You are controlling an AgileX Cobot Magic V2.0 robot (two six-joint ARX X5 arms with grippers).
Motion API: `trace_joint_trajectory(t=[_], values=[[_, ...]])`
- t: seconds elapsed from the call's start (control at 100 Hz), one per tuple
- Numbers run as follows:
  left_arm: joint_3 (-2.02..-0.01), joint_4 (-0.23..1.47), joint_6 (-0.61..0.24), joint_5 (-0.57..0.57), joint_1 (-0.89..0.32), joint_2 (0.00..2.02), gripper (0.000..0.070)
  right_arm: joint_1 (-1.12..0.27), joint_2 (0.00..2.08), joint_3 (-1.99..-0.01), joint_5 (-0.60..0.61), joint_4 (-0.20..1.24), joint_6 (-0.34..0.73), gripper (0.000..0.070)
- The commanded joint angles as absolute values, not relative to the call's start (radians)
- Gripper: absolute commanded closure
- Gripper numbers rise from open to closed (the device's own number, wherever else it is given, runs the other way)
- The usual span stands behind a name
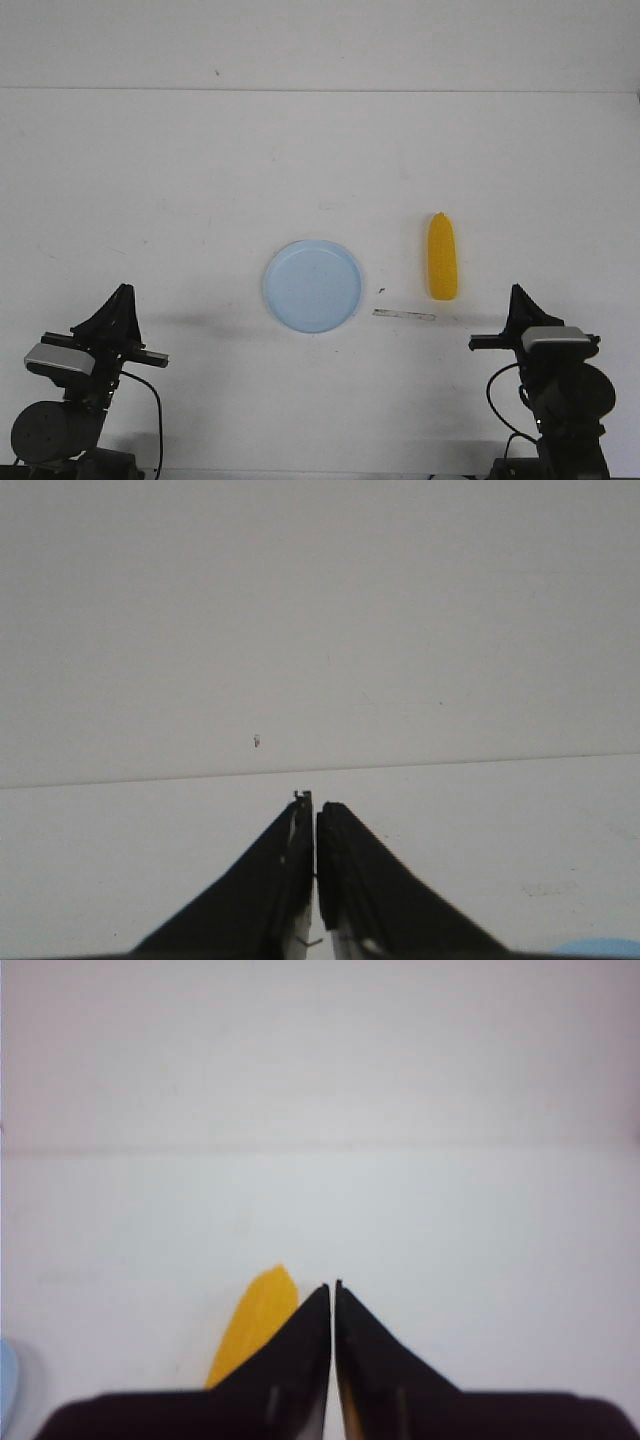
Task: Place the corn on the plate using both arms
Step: 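Reach the right gripper to the yellow corn and grasp it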
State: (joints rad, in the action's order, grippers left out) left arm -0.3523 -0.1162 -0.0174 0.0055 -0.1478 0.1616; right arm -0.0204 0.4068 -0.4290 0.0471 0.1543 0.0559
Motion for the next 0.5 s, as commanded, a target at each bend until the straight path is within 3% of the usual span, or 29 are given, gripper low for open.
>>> trace_joint_trajectory(t=[0.0,0.2,0.35,0.49], values=[[-0.358,-0.128,-0.011,0.006,-0.148,0.159,0.0698,-0.037,0.493,-0.483,0.044,0.151,0.055,0.0695],[-0.358,-0.128,-0.011,0.006,-0.148,0.159,0.0699,-0.130,0.777,-0.646,-0.002,0.179,0.062,0.0695],[-0.358,-0.128,-0.011,0.006,-0.148,0.159,0.0698,-0.202,1.003,-0.823,-0.192,0.365,0.168,0.0694],[-0.358,-0.128,-0.011,0.007,-0.148,0.159,0.0698,-0.228,1.203,-1.017,-0.194,0.524,0.216,0.0694]])
